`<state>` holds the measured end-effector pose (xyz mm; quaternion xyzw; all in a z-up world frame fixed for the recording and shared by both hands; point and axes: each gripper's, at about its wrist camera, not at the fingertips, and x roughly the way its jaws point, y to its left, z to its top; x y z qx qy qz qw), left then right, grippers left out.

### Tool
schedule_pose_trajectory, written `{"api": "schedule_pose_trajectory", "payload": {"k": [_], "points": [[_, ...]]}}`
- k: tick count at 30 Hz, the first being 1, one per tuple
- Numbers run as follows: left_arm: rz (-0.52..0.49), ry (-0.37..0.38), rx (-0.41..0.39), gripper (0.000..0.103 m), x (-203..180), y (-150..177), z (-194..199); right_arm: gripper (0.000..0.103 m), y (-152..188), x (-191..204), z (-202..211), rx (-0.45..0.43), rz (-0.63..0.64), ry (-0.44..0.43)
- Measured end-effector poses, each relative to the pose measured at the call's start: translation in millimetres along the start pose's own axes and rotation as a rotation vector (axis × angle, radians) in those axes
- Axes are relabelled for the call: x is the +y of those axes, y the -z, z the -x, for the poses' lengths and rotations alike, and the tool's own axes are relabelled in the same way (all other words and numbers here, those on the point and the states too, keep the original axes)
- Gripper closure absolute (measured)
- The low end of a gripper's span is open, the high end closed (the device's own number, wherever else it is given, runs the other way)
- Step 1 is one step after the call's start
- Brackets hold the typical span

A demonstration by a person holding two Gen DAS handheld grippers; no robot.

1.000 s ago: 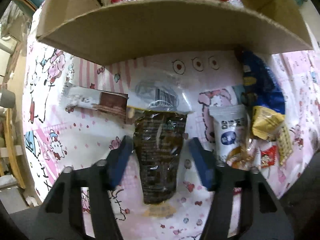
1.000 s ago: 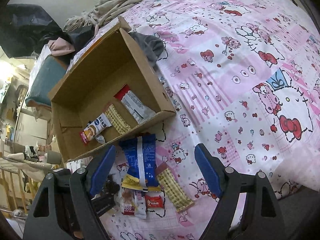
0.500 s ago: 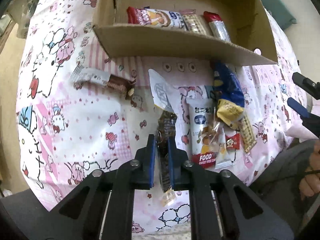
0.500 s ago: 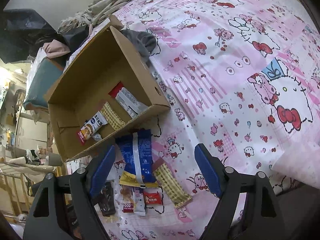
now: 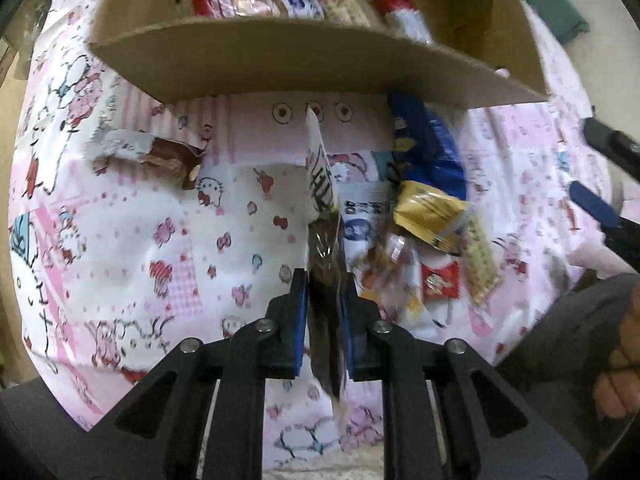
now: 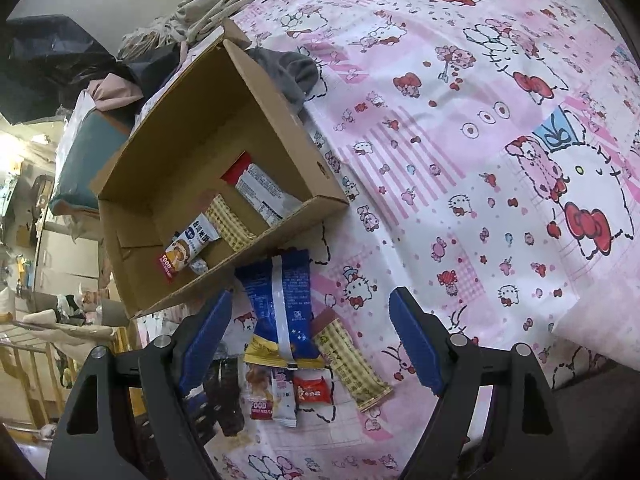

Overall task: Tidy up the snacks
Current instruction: 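Grasp the dark chocolate packet with left tool while right grasps blue packet, then lift both held packets toward the cardboard box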

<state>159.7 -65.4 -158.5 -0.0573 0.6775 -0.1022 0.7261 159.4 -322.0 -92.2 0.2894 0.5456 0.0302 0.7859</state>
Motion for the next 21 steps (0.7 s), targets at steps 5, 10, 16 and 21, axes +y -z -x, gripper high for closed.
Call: {"api": "schedule_pose_trajectory", "payload": {"k": [5, 10, 16, 21], "points": [[0.001, -0.064, 0.020, 0.094, 1, 7, 1, 0.020, 0, -1, -5, 0.034, 0.010, -0.004], [-0.015, -0.043, -0.023, 0.094, 2, 19, 40, 0.020, 10, 3, -31, 0.162, -0.017, -0.069], [0.037, -0.081, -0.077, 0.094, 39, 36, 72, 0.023, 13, 29, -66, 0.255, 0.069, -0.048], [0.131, -0.090, -0.103, 0.094, 57, 38, 64, 0.024, 13, 46, -89, 0.268, 0.139, 0.027]]}}
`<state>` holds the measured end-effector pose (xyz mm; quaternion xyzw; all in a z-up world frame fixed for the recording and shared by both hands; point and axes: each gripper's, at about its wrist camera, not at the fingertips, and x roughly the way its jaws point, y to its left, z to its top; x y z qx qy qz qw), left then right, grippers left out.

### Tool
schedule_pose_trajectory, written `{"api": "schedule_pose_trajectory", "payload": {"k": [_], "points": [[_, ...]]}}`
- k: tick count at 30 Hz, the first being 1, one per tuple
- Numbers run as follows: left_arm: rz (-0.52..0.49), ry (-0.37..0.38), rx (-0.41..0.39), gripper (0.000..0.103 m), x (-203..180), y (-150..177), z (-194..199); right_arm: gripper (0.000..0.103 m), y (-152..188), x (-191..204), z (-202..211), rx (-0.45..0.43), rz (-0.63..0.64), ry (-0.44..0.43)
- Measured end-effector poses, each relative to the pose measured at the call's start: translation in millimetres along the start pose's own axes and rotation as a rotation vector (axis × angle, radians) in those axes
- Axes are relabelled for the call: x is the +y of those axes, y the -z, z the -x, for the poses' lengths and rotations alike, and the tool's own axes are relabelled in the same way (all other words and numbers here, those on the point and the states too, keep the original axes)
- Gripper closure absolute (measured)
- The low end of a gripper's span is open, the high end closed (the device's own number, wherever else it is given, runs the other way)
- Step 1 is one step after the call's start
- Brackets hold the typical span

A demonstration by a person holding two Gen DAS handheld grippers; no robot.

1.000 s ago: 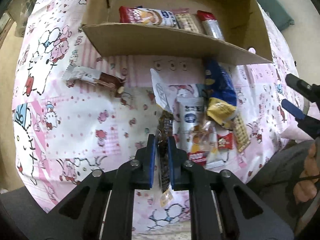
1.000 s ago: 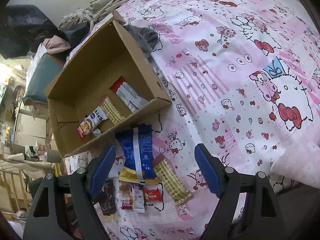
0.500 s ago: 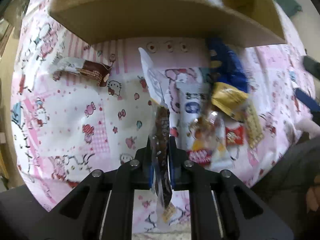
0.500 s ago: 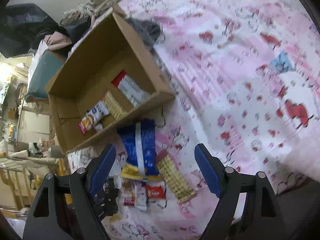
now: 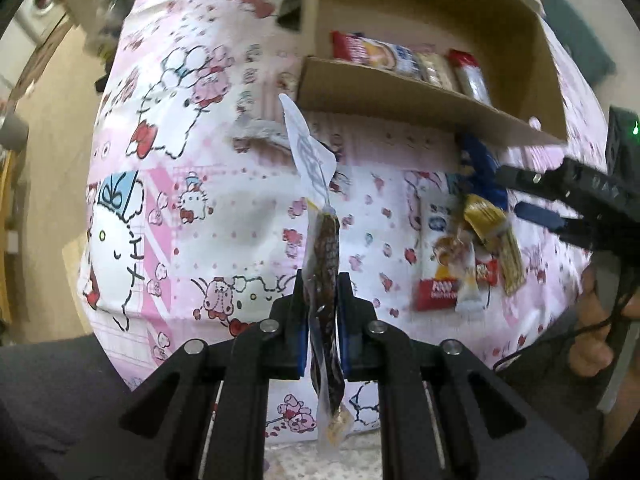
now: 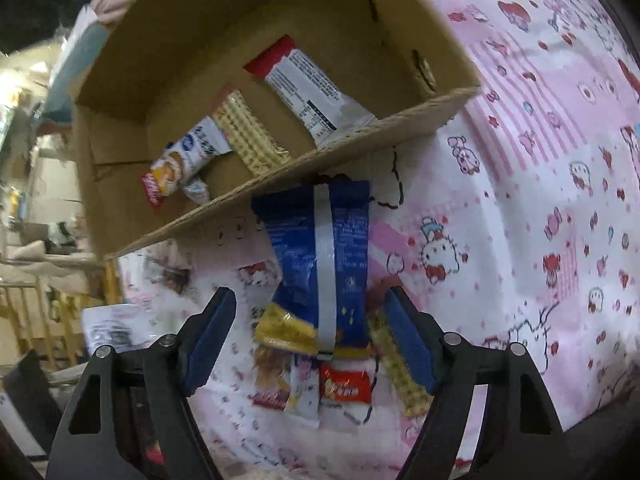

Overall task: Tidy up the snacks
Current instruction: 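Lift both held packets toward the cardboard box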

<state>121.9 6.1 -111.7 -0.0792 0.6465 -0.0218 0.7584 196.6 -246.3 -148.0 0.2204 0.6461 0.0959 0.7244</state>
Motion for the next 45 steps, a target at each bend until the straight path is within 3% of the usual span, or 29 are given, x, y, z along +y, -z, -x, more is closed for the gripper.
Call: {"api": "schedule_pose_trajectory", "payload": {"k": [6, 9, 10, 21, 24, 26, 31, 37, 45], "points": [[-0.008, 0.000, -0.030, 0.094, 4, -3, 9, 0.031, 1, 14, -22, 0.013, 0.077, 0.097], [-0.017, -0.001, -0.039, 0.094, -2, -3, 7, 0.056, 3, 18, -27, 0.019, 0.096, 0.112], [-0.022, -0.005, -0.041, 0.094, -4, -4, 7, 0.072, 4, 17, -27, 0.031, 0.095, 0.094], [-0.013, -0.025, -0.060, 0.094, -3, -6, 7, 0.076, 31, 17, 9, 0.014, 0.093, -0.062], [0.002, -0.021, -0.071, 0.094, 2, -3, 14, 0.076, 39, 18, 10, 0.077, 0.076, -0.188], [0.007, -0.007, -0.095, 0.094, 4, -1, 25, 0.076, 45, 22, 20, 0.074, 0.090, -0.258], [0.010, -0.006, -0.195, 0.094, 6, -10, 60, 0.076, 52, 40, 49, 0.008, 0.175, -0.340], [-0.016, 0.015, -0.273, 0.094, -3, -33, 87, 0.076, 39, 43, 75, -0.076, 0.172, -0.418], [-0.042, 0.039, -0.339, 0.094, -15, -82, 107, 0.076, -5, 41, 106, -0.215, 0.165, -0.395]]}}
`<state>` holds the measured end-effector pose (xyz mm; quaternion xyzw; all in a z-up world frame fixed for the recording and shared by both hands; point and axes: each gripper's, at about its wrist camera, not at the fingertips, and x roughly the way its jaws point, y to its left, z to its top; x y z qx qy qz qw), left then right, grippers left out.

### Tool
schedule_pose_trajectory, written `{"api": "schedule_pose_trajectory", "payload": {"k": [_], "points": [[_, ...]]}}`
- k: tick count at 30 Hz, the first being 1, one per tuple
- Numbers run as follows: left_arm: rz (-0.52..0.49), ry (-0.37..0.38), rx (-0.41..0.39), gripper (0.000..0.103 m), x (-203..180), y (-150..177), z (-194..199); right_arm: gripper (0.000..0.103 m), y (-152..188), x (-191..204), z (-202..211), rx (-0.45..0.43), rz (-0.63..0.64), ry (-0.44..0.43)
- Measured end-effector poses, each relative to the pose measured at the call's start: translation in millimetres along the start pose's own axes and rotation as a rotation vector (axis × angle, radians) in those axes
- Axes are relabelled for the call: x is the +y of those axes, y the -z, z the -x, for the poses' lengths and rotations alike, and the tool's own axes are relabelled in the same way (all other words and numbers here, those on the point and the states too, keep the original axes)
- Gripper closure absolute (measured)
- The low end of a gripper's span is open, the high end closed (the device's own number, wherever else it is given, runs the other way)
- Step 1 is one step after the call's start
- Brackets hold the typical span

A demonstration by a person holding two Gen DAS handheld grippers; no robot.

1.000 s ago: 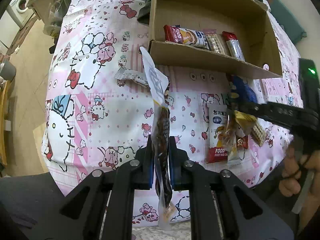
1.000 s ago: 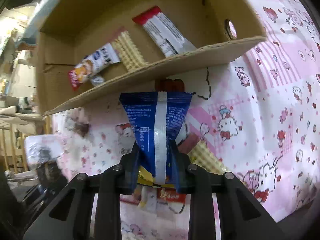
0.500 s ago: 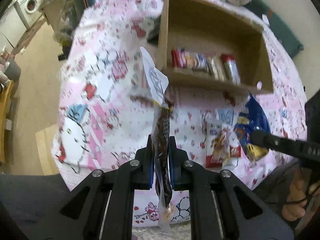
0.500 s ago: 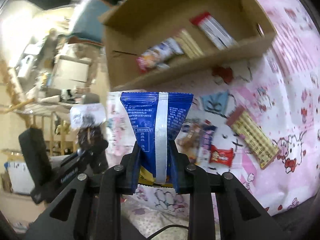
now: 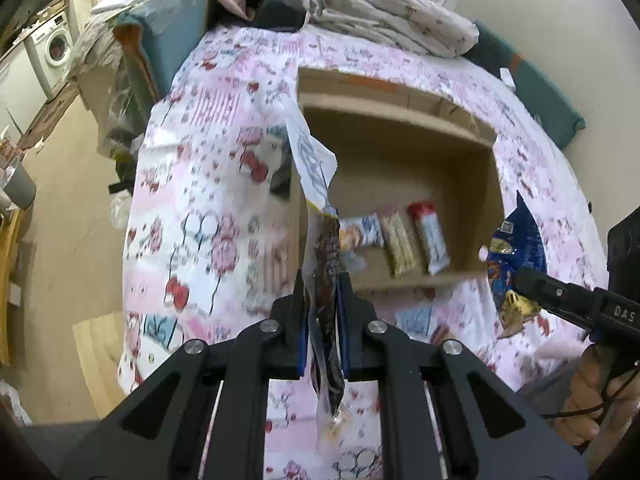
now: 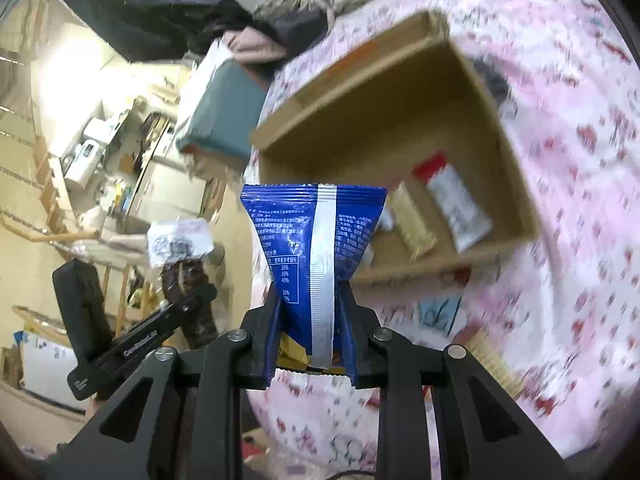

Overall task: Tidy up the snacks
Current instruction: 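Lift both held packets toward the cardboard box, then lower the dark chocolate packet into the box with left tool while right lowers blue packet, open both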

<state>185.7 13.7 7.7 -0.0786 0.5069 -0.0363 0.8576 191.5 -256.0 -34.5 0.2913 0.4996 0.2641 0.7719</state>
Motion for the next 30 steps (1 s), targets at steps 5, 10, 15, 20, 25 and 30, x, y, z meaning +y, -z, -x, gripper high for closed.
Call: {"api": "schedule_pose_trajectory", "payload": {"k": [5, 10, 15, 20, 25, 30], "points": [[0.017, 0.016, -0.042, 0.094, -5, -33, -7, 0.076, -34, -4, 13, -0.087, 0.022, 0.051], [0.029, 0.059, -0.069, 0.094, -10, -52, -30, 0.076, -51, -11, 9, -0.133, 0.061, 0.126], [0.061, 0.138, -0.071, 0.094, -5, -48, -65, 0.076, -46, -43, -18, -0.059, -0.012, 0.136], [0.061, 0.133, -0.037, 0.093, -7, -44, -87, 0.076, -48, -45, -29, -0.049, 0.030, 0.213], [0.035, 0.103, -0.041, 0.093, -9, -43, -92, 0.076, -48, -46, -38, -0.037, 0.053, 0.272], [0.054, 0.094, -0.035, 0.093, -5, -46, -96, 0.076, -45, -45, -39, -0.025, 0.055, 0.274]]}}
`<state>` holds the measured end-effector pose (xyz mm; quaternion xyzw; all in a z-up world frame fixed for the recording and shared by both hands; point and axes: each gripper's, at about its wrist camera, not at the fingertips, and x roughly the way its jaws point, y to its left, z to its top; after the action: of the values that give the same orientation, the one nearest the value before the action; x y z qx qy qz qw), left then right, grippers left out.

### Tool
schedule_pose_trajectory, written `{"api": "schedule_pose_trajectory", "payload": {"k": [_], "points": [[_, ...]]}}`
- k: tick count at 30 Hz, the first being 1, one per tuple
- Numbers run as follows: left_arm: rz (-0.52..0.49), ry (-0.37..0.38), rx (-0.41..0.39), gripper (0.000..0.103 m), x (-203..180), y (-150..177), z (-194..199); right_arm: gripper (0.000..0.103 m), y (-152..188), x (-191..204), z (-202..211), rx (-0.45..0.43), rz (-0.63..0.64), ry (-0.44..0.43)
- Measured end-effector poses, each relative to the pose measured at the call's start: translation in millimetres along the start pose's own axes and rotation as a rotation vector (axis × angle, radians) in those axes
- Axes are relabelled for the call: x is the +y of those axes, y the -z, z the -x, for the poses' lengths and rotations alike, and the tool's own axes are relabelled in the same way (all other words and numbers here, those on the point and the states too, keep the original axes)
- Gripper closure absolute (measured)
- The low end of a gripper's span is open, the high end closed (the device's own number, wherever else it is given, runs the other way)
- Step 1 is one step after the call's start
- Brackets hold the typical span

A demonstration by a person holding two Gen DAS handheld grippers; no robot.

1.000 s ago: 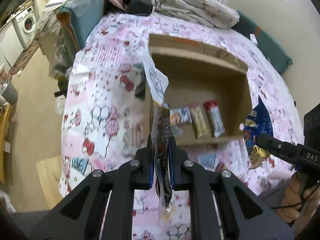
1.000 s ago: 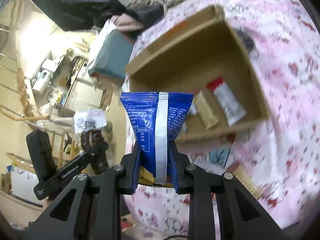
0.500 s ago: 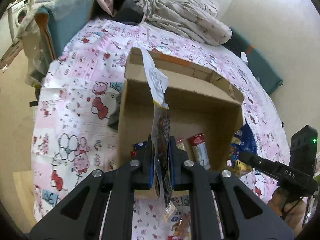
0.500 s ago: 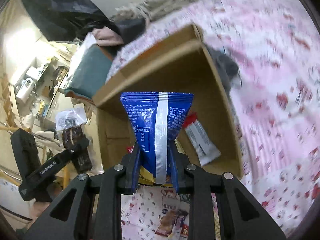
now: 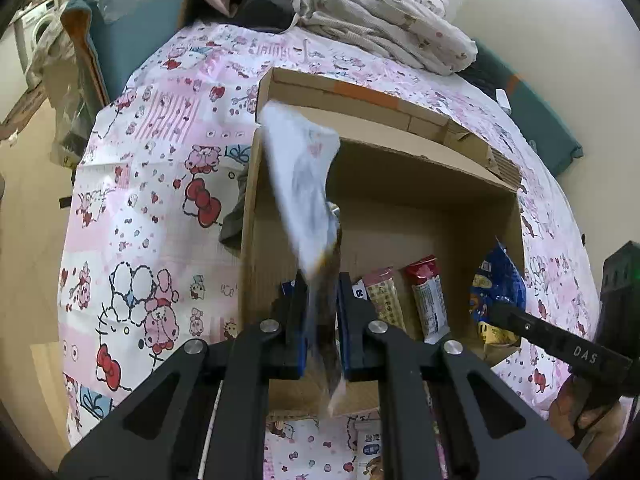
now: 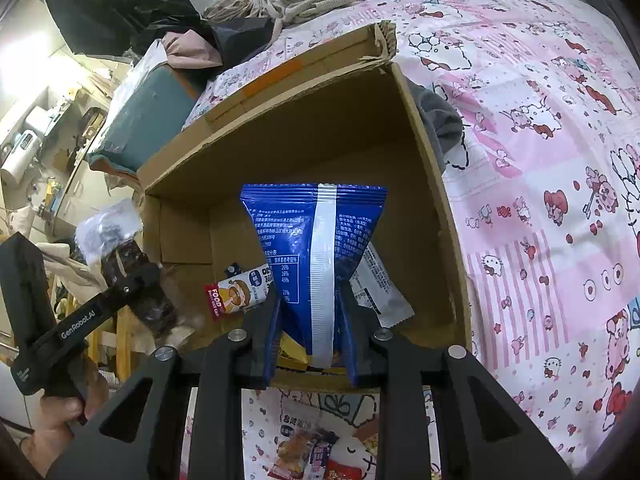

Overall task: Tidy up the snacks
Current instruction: 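Lower the dark chocolate packet into the box with left tool while right lowers blue packet, open both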

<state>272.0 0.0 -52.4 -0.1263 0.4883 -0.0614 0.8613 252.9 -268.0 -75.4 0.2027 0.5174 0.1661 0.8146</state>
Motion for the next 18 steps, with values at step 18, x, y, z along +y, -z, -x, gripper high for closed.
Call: {"api": "schedule_pose_trajectory", "payload": {"k": [18], "points": [[-0.006, -0.003, 0.019, 0.092, -2.7, 2.1, -5.7, 0.073, -1.9, -2.1, -3.3, 0.005, -0.018, -0.009]]}}
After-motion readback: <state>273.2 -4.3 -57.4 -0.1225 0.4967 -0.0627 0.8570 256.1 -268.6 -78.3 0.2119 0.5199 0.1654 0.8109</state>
